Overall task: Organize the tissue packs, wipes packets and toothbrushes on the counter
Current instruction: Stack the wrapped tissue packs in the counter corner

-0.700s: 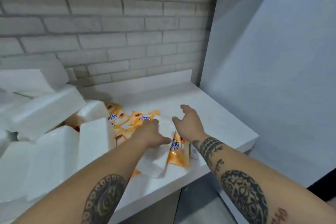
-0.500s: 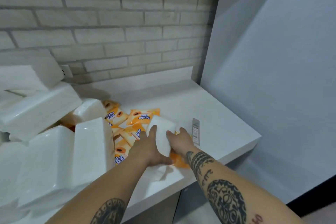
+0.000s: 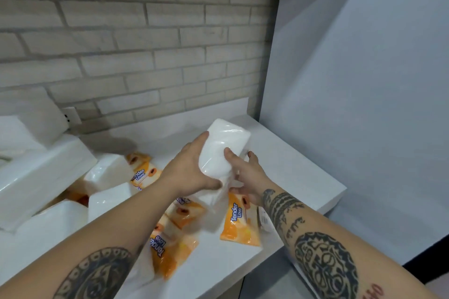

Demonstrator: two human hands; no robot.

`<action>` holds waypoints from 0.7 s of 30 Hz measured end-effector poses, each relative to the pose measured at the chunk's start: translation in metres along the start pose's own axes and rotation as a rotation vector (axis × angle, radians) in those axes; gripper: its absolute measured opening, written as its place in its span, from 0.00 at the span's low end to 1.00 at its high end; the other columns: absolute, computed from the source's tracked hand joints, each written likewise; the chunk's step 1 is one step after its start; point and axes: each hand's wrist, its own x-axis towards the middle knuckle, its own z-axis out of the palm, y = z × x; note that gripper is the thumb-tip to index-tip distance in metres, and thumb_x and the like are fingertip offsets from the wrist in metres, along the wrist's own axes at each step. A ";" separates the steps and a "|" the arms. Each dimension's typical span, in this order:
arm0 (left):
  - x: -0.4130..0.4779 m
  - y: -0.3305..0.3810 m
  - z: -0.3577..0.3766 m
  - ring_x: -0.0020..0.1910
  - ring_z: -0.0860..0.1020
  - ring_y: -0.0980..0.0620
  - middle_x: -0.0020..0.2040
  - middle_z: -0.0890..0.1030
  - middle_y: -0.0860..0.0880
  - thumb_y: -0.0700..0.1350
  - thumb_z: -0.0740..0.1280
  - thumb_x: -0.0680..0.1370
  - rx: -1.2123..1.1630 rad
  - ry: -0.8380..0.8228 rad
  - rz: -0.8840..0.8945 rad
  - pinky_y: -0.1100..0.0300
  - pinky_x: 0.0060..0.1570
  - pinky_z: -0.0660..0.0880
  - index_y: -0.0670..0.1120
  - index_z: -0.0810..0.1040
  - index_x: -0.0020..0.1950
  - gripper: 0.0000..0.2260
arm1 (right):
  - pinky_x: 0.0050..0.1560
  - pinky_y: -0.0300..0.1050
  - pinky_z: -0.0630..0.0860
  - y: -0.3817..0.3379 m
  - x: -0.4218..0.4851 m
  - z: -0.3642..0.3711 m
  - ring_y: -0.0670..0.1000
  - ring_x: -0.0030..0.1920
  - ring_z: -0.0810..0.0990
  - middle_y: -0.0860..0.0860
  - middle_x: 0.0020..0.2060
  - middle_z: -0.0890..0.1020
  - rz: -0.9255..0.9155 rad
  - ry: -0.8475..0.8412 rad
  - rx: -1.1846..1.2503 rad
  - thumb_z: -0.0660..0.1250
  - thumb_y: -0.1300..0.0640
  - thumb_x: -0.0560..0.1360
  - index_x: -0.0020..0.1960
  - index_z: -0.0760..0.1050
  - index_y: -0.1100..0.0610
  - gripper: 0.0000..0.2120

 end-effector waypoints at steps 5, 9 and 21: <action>0.026 0.007 -0.009 0.70 0.69 0.65 0.74 0.65 0.66 0.55 0.85 0.60 -0.350 -0.011 0.143 0.65 0.66 0.68 0.62 0.54 0.81 0.57 | 0.53 0.59 0.84 -0.033 0.008 -0.002 0.54 0.56 0.86 0.48 0.60 0.84 -0.168 0.036 0.104 0.78 0.46 0.72 0.69 0.67 0.46 0.30; 0.041 0.000 -0.013 0.58 0.83 0.55 0.65 0.81 0.55 0.63 0.77 0.66 -0.796 -0.025 0.023 0.58 0.52 0.80 0.57 0.73 0.71 0.35 | 0.63 0.67 0.79 -0.046 0.015 -0.005 0.58 0.58 0.86 0.52 0.59 0.86 -0.273 0.025 0.199 0.77 0.52 0.72 0.70 0.70 0.50 0.29; 0.069 -0.016 0.014 0.54 0.86 0.43 0.57 0.87 0.46 0.60 0.80 0.64 -0.982 -0.289 -0.118 0.51 0.48 0.81 0.49 0.78 0.67 0.34 | 0.64 0.65 0.79 -0.026 0.039 -0.025 0.57 0.60 0.86 0.52 0.62 0.85 -0.273 0.112 0.152 0.76 0.36 0.70 0.72 0.69 0.48 0.36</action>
